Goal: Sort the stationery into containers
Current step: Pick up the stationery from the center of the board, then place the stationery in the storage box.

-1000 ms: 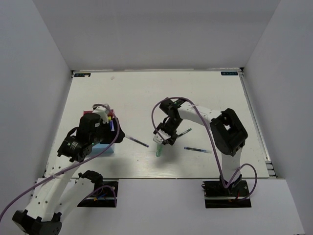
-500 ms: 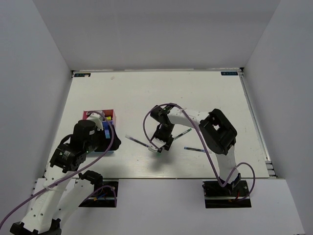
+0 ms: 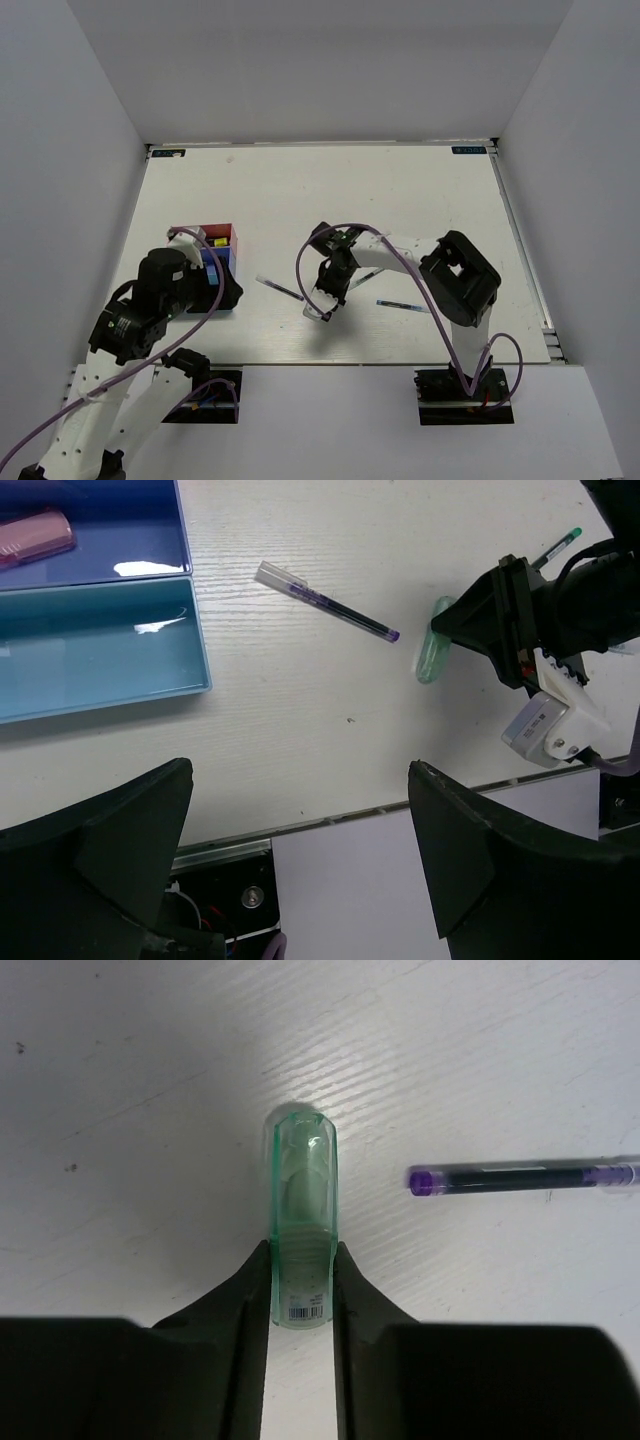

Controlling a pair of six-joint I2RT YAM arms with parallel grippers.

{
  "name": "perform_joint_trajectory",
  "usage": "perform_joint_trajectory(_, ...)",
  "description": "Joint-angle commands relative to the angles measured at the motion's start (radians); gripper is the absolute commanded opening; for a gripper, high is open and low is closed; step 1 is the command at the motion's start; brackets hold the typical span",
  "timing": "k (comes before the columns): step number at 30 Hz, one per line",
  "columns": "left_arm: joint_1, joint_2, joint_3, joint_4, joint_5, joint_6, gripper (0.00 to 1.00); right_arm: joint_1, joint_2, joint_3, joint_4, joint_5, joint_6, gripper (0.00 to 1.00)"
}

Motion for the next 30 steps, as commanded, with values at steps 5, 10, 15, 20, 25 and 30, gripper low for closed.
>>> perform_joint_trajectory(5,-0.002,-0.007,0.083,-0.033,-0.003,-0.009,0.99,0.001,0.056,0.061,-0.106,0.001,0.082,0.03)
perform_joint_trajectory(10,-0.002,-0.009,0.138,-0.045,-0.003,-0.008,0.99,0.006,0.013,0.195,-0.123,-0.082,0.297,0.02)
perform_joint_trajectory(15,-0.002,-0.006,0.177,-0.053,-0.003,-0.008,0.99,0.012,0.013,0.307,-0.100,-0.107,0.518,0.00)
perform_joint_trajectory(20,-0.002,-0.029,0.209,-0.013,-0.003,0.006,0.99,0.023,0.044,0.417,0.098,-0.076,0.851,0.00)
perform_joint_trajectory(25,-0.002,-0.066,0.218,0.071,0.053,0.021,0.99,0.041,0.189,0.665,0.214,-0.108,1.272,0.00)
perform_joint_trajectory(30,-0.002,-0.087,0.216,0.137,0.125,0.020,0.99,0.076,0.351,0.923,0.310,-0.137,1.526,0.00)
